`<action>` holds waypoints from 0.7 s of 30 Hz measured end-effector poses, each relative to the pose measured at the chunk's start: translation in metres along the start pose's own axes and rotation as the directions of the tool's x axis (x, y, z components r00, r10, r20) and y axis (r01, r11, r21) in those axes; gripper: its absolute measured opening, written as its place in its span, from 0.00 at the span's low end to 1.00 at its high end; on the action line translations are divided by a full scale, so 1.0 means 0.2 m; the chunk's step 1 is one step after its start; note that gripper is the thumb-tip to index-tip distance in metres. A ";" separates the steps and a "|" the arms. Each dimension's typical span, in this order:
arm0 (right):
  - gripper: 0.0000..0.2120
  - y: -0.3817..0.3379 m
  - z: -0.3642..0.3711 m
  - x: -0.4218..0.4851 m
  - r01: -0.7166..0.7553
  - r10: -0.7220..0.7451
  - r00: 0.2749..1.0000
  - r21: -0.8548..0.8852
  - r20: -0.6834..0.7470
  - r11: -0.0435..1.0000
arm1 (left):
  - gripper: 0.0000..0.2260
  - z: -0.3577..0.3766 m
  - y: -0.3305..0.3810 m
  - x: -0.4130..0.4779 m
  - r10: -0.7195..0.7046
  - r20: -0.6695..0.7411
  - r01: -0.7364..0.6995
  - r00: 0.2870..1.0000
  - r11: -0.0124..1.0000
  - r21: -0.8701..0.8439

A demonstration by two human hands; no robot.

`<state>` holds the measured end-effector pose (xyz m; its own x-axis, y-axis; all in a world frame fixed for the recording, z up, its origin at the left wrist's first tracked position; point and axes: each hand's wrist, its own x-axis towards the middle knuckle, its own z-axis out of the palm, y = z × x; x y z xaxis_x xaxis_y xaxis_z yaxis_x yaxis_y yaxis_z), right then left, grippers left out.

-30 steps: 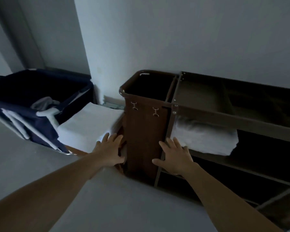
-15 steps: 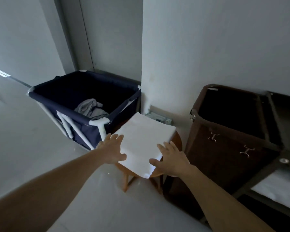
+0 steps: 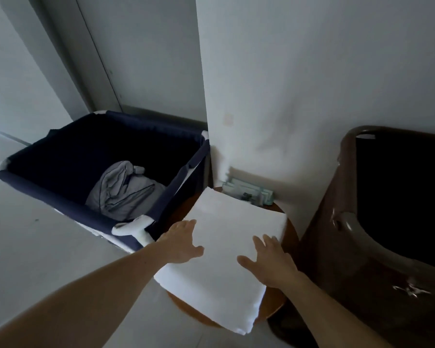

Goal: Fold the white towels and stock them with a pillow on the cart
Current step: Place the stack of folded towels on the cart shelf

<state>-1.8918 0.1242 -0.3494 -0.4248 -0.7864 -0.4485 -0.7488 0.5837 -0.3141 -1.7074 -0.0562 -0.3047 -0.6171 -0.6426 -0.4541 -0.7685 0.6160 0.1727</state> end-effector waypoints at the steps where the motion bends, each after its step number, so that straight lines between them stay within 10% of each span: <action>1: 0.44 0.00 0.02 0.08 -0.018 0.018 1.000 0.025 0.019 1.000 | 0.40 0.00 -0.03 0.08 -0.013 0.015 0.014 1.000 1.000 -0.023; 16: 0.53 0.13 0.38 0.69 -0.547 0.600 0.800 0.433 0.016 0.717 | 0.45 0.31 -0.37 1.17 -0.138 0.224 0.244 0.965 0.788 -0.565; 21: 0.62 0.17 0.53 0.77 -0.575 0.720 0.694 0.607 0.005 0.549 | 0.32 0.42 -0.43 1.30 -0.147 0.314 0.327 0.938 0.682 -0.655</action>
<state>-1.9292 0.0438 -0.5182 -0.8313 -0.1239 -0.5418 0.1417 0.8954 -0.4222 -1.7874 -0.2382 -0.5112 -0.4125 -0.5501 -0.7261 -0.8359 -0.0882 0.5417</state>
